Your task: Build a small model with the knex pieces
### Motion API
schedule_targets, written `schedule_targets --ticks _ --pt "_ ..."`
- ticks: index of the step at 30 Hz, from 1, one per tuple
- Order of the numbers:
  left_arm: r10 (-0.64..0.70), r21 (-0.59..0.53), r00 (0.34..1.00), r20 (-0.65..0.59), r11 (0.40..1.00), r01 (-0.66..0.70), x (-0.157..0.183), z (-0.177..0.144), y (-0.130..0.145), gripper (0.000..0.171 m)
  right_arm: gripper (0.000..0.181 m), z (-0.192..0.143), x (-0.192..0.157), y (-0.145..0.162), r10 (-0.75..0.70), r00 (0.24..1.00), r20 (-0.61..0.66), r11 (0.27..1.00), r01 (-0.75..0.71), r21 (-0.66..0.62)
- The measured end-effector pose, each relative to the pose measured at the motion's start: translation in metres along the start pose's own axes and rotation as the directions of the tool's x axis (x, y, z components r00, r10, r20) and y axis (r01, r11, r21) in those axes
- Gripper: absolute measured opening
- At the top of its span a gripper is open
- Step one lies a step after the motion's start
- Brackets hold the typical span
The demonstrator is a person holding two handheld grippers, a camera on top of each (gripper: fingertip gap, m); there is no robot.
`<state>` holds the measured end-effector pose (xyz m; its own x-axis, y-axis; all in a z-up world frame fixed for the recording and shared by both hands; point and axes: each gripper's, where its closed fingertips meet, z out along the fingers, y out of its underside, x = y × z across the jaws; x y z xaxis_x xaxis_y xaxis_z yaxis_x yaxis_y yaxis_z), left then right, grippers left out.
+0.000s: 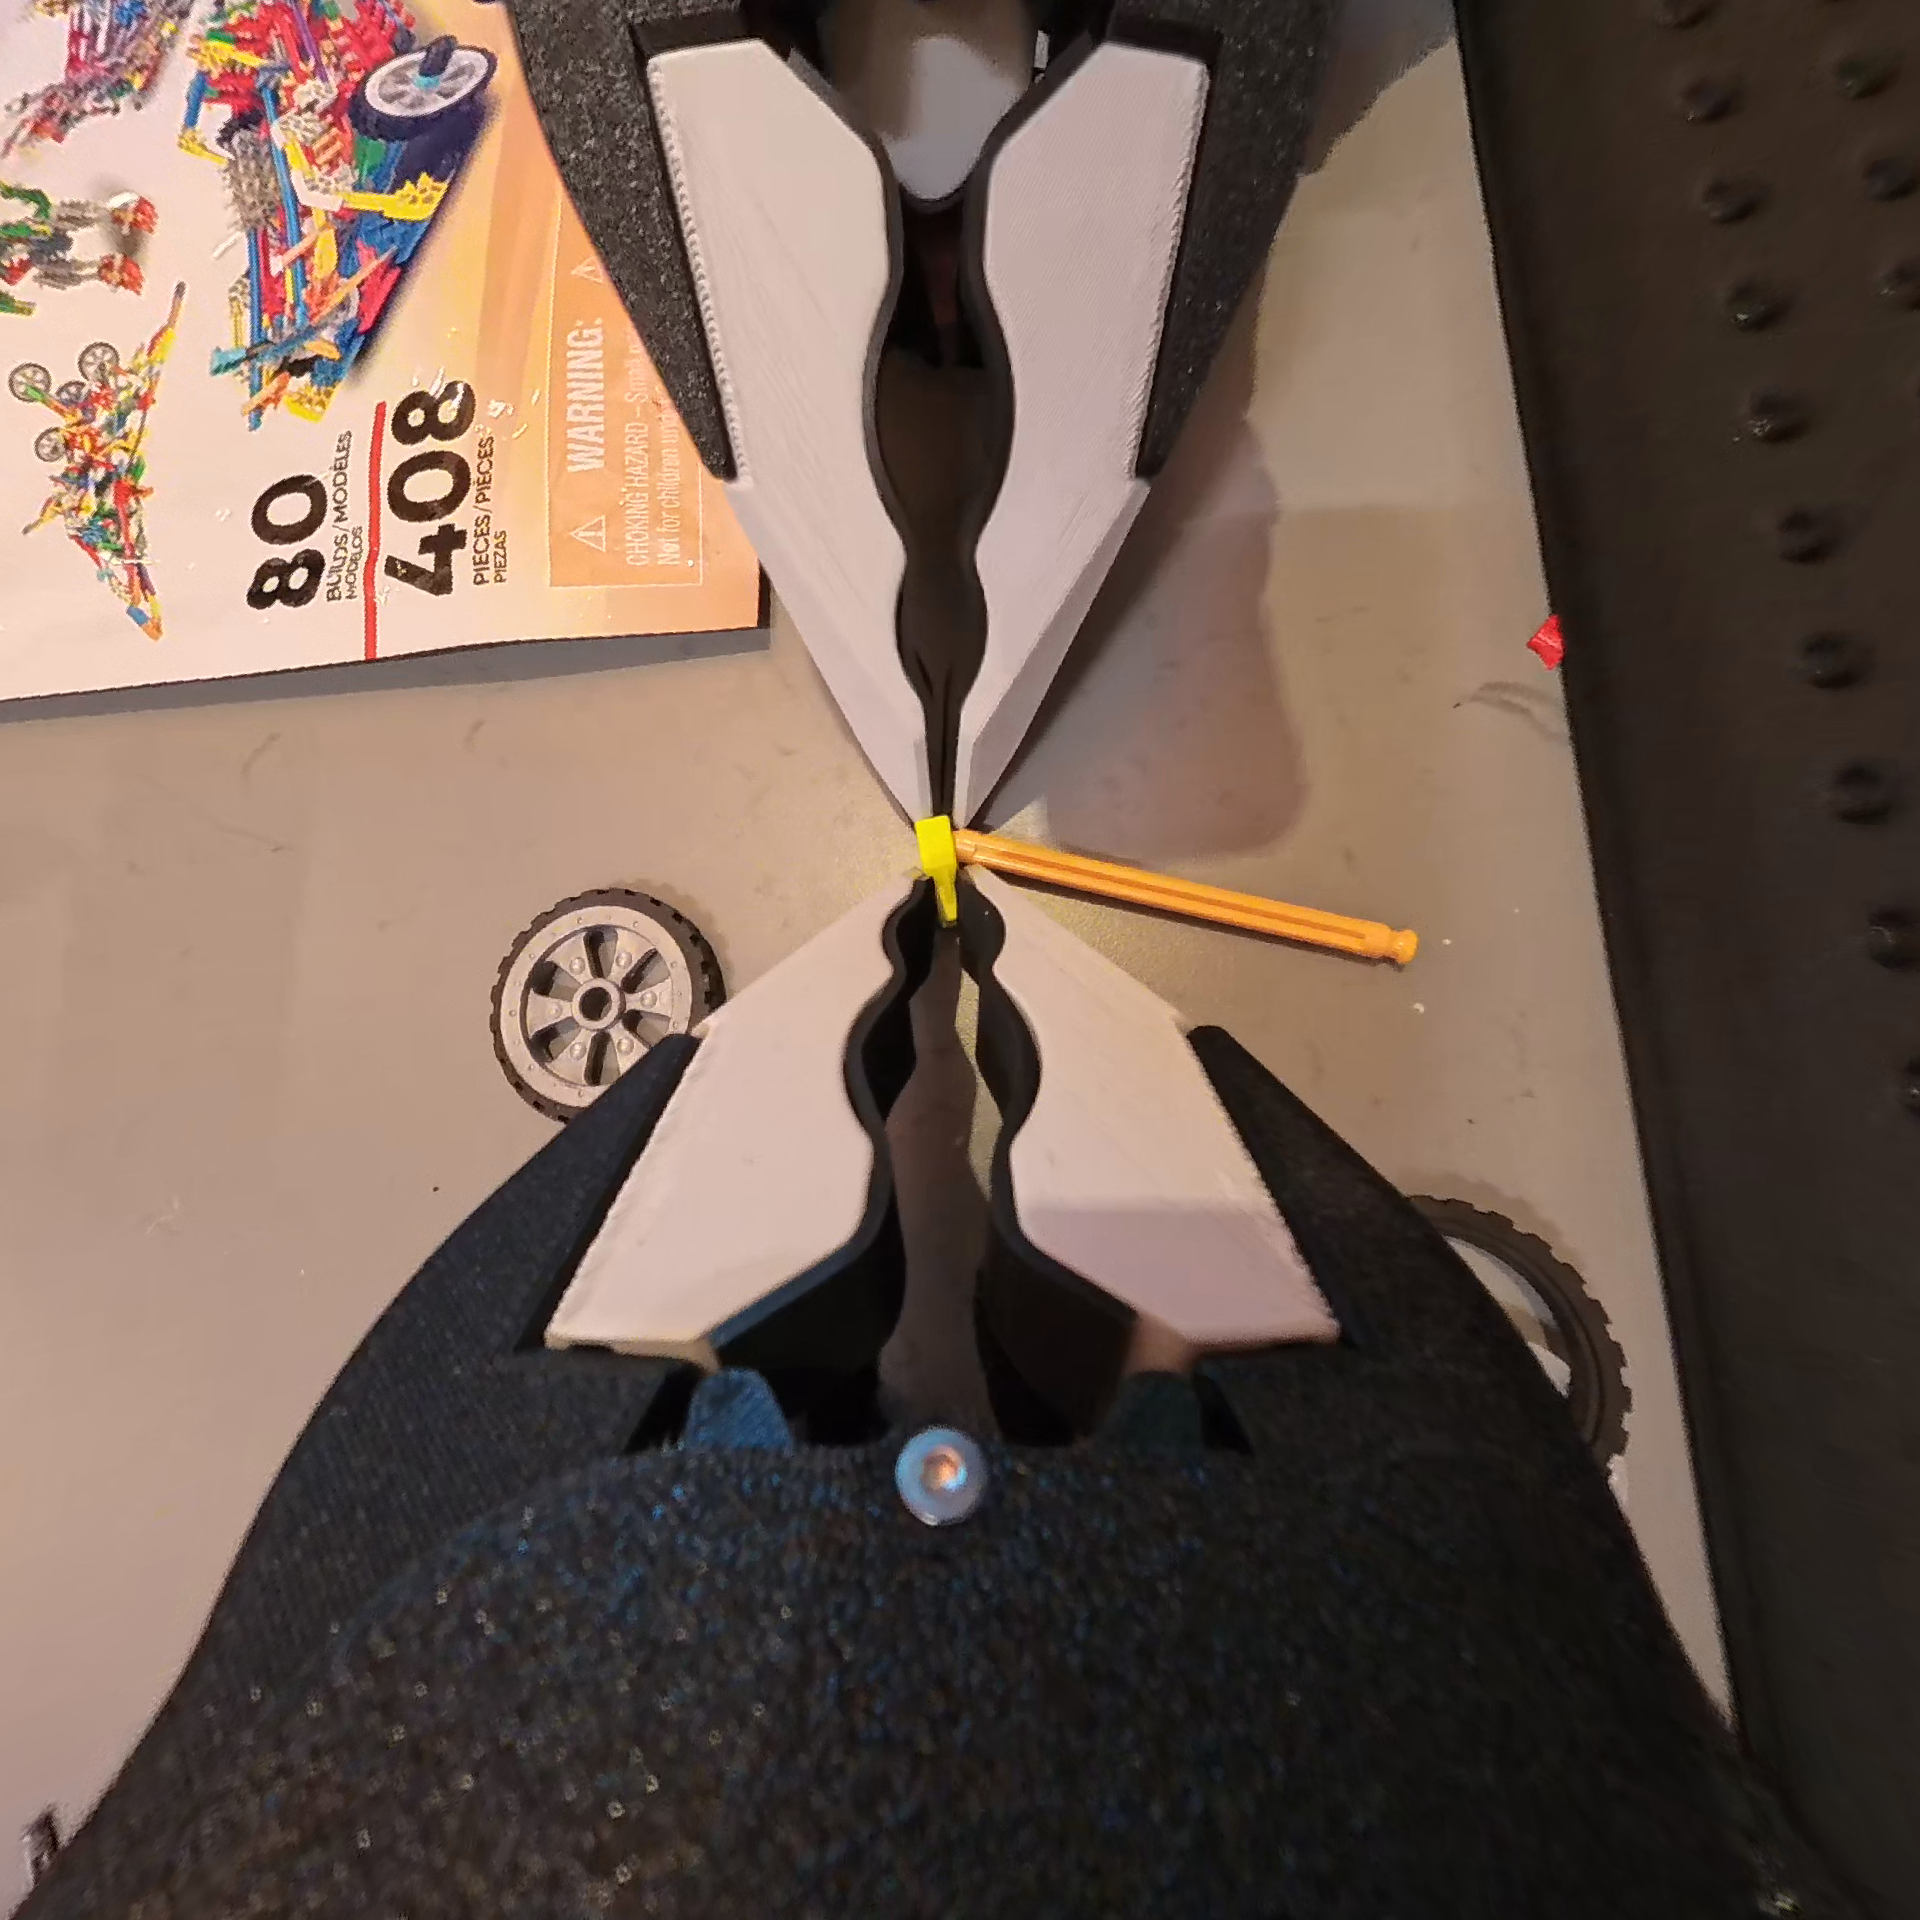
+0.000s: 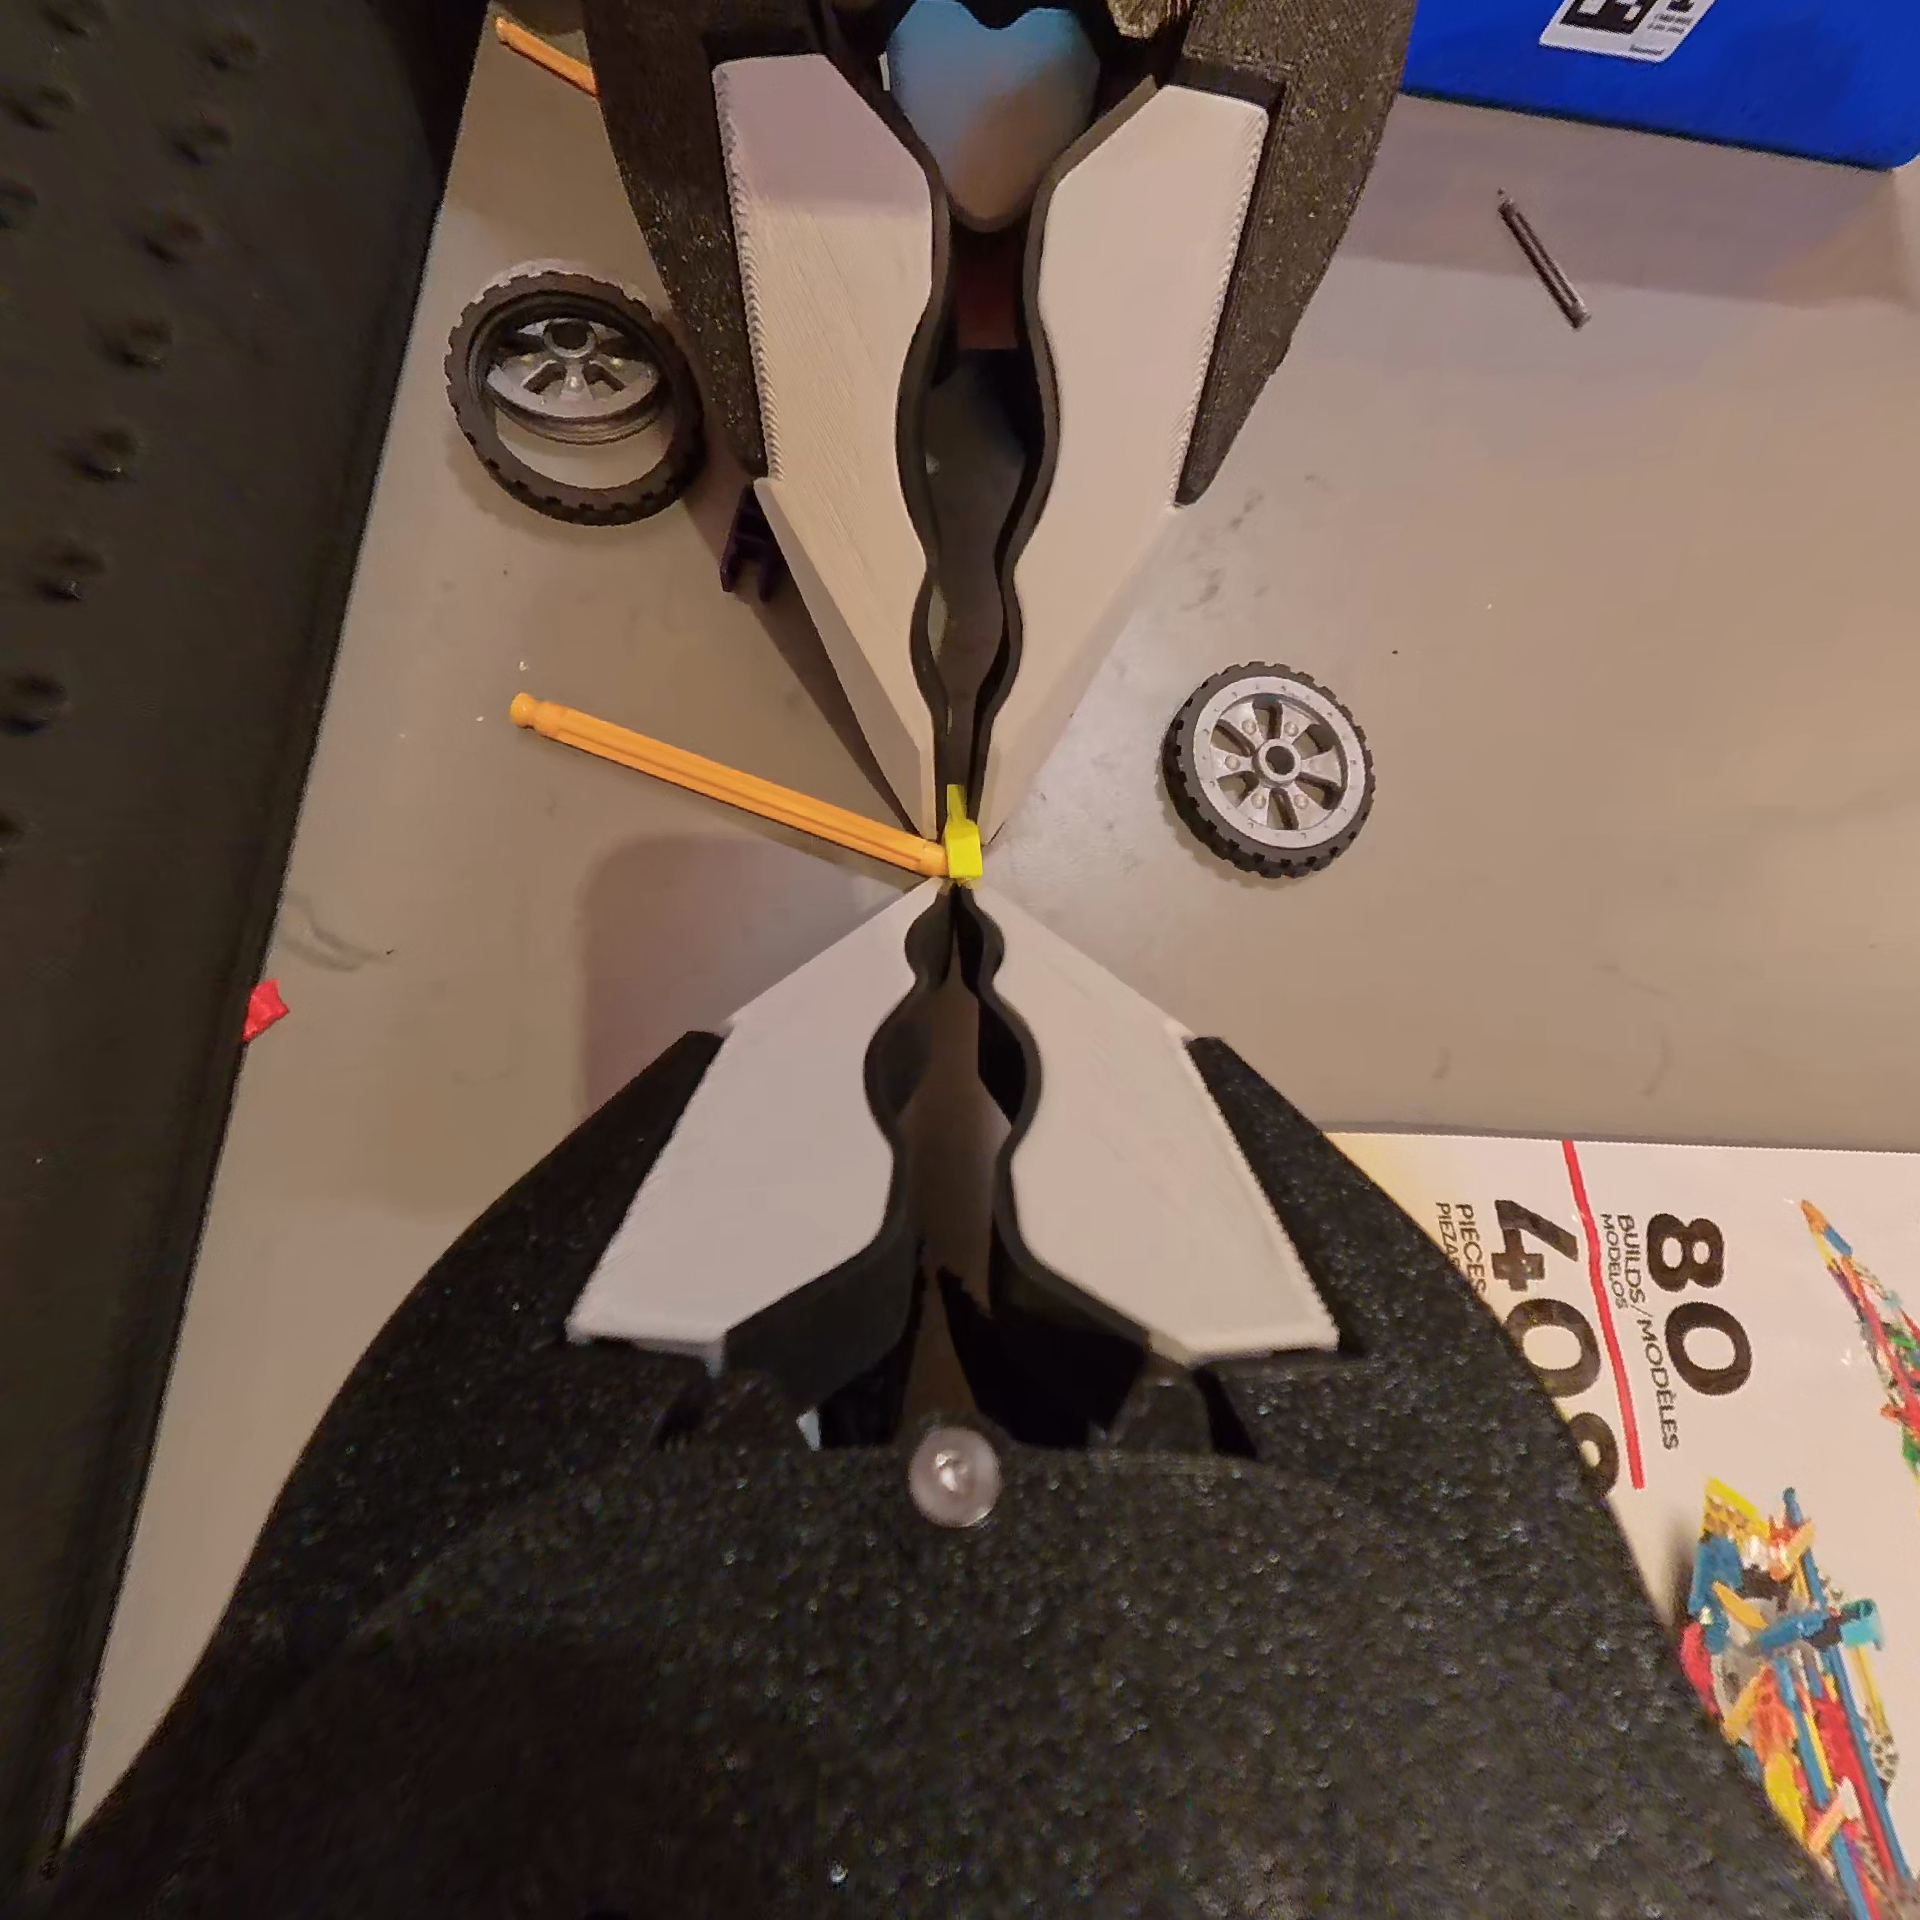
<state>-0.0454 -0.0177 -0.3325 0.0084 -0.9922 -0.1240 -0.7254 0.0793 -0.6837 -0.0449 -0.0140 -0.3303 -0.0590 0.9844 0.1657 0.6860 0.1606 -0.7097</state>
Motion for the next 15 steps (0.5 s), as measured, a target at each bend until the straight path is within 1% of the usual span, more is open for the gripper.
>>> schedule_targets --ticks 12,15 --pt "0.021 -0.007 1.0 0.014 1.0 -0.021 -0.0001 0.0002 -0.0001 0.001 0.0 0.0001 0.0003 -0.0002 -0.029 0.999 -0.026 1.0 0.029 -0.01" --pt "0.016 0.002 1.0 0.017 1.0 -0.016 0.0 0.0001 -0.0001 0.001 0.0 0.0008 0.0001 -0.0018 -0.003 1.0 -0.02 1.0 0.003 0.0"
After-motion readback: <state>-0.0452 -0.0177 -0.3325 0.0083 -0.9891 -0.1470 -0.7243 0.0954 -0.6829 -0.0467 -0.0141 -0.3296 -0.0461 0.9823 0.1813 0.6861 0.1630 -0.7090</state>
